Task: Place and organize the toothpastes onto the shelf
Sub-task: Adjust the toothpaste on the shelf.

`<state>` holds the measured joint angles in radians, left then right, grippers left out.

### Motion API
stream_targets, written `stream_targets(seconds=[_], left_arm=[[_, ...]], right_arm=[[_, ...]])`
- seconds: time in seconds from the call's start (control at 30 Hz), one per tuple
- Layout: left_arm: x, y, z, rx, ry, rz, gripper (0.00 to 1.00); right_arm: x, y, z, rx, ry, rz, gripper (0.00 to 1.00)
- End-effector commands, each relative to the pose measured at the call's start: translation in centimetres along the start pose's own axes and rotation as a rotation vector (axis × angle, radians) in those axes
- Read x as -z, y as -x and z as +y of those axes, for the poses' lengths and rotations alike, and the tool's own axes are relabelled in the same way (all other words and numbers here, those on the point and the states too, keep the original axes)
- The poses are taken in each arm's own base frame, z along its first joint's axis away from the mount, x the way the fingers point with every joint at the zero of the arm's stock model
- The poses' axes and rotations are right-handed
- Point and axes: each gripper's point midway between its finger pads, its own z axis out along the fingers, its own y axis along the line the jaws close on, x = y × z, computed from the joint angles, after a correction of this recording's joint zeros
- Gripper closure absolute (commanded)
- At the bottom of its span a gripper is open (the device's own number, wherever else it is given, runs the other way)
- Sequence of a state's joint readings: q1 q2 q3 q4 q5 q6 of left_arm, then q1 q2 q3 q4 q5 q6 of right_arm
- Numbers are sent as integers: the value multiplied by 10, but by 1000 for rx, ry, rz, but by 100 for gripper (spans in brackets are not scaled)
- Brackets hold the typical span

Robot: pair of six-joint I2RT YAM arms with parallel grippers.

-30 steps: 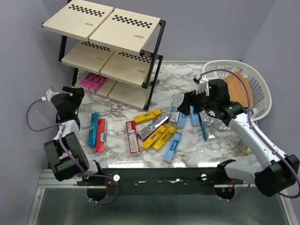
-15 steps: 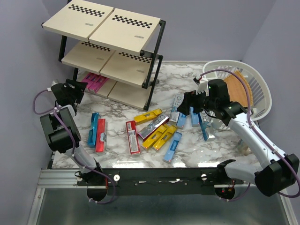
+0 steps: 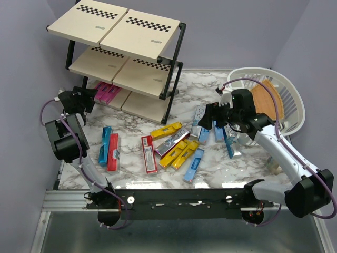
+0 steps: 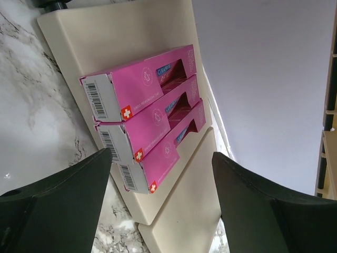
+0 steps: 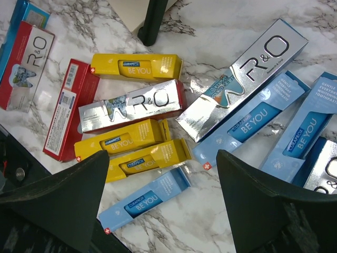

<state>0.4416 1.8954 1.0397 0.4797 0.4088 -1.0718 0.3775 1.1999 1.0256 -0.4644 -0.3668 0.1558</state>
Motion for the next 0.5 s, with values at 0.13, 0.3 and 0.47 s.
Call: stream_targets(seconds=[0.13,0.3,0.47], left_arm=[[-15,1,-5,15,-13,19,14],[-18,0,-8,12,-14,23,14],[-21,-3,-6,17,-11,30,14]], right_arm=[[-1,10,-4,10,-19,-3,9],[-2,11,-4,14,-18,-1,9],[-2,10,-4,14,-20,2,9]])
